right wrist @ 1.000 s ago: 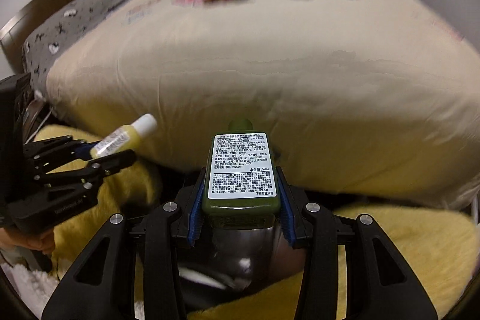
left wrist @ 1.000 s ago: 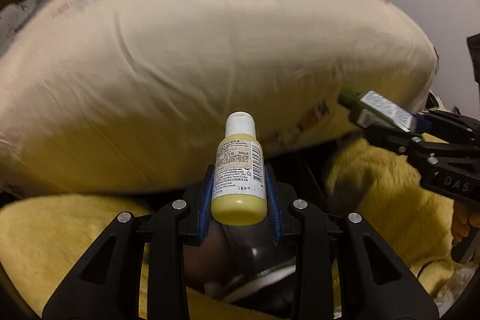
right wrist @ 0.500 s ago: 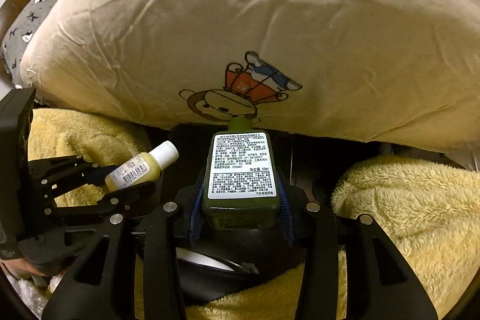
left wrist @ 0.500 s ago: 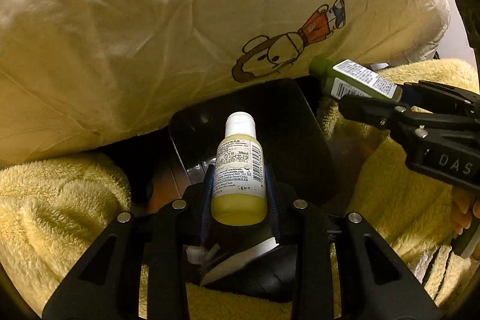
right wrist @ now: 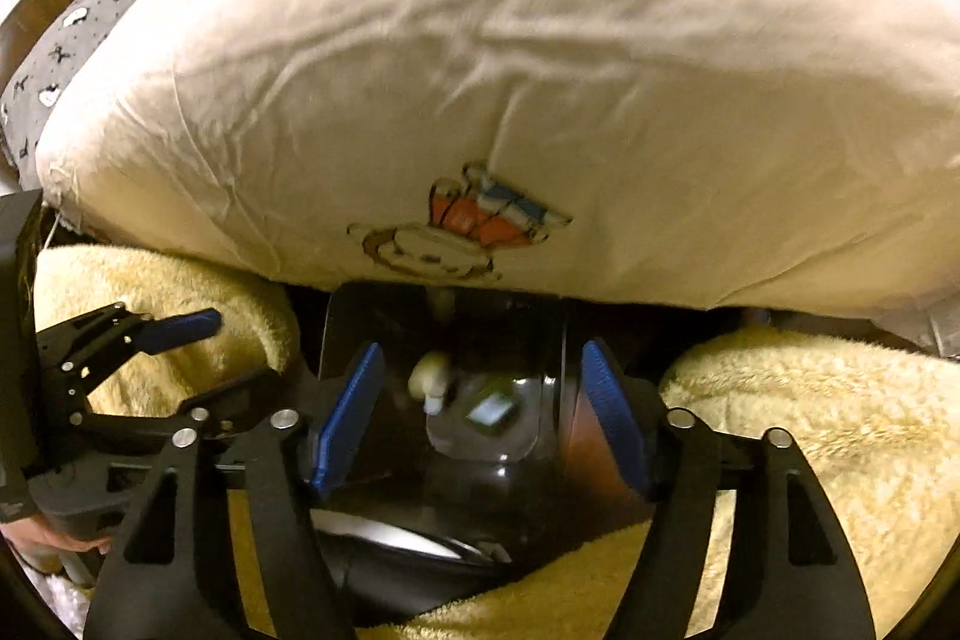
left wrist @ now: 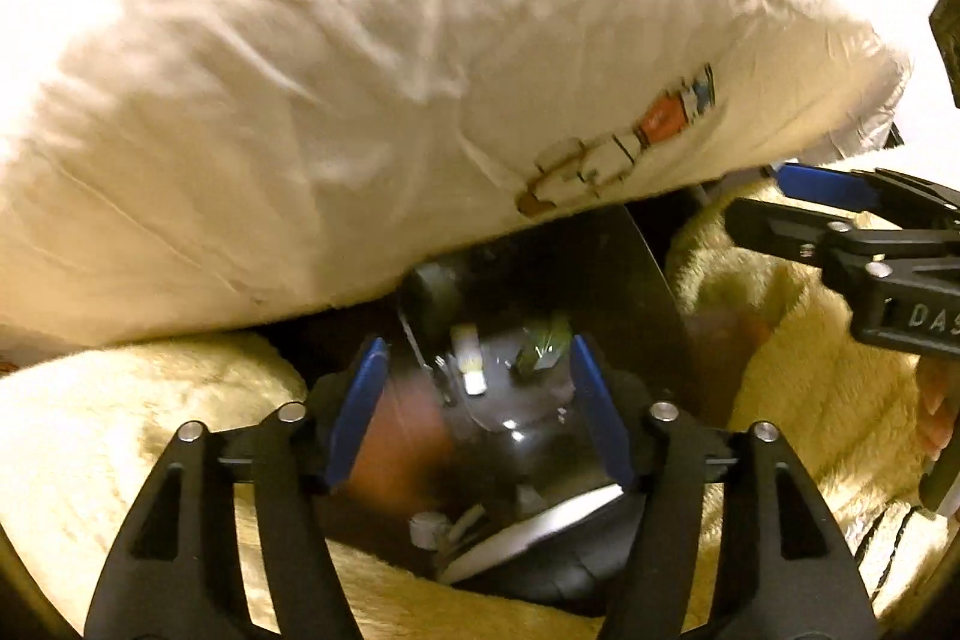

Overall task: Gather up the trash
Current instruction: 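Grasp the pink pipe cleaner with left tool while right tool grasps the white tape roll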

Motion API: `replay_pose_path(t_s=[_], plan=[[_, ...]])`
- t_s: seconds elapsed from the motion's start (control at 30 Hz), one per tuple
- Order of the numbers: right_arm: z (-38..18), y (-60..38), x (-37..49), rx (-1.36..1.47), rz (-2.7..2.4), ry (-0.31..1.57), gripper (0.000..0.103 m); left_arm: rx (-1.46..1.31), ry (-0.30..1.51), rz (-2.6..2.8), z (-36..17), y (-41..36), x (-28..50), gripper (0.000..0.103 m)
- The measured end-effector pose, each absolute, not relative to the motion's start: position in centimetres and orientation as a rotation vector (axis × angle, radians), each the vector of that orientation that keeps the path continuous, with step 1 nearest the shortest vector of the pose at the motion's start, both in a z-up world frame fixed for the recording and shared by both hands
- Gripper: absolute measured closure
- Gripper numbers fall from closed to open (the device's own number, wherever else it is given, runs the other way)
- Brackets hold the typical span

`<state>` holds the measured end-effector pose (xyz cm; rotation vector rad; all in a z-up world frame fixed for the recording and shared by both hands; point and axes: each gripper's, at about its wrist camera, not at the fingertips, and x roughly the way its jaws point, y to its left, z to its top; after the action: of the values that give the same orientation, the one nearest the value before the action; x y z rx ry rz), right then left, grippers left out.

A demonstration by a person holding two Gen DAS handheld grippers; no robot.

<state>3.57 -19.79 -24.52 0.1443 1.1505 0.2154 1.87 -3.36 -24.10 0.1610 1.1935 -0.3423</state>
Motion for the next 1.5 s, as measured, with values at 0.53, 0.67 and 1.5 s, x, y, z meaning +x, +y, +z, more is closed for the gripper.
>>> replay_pose_path(t_s=[0.53,0.67,1.5], plan=[[-13.9,-23.0,6.9,0.015,0.075,0.777,0.024,0.150,0.890,-0.256,-13.8,-1.4,4.9,0.029],[-12.6,-24.2,9.9,0.026,0.030,0.736,0.024,0.112,0.858,-0.281,-11.6,-2.2,7.5,0.029],[-12.7,-24.2,23.3,0.183,0.079,0.800,0.037,0.093,0.773,-0.328,-11.6,-8.8,19.3,0.019]])
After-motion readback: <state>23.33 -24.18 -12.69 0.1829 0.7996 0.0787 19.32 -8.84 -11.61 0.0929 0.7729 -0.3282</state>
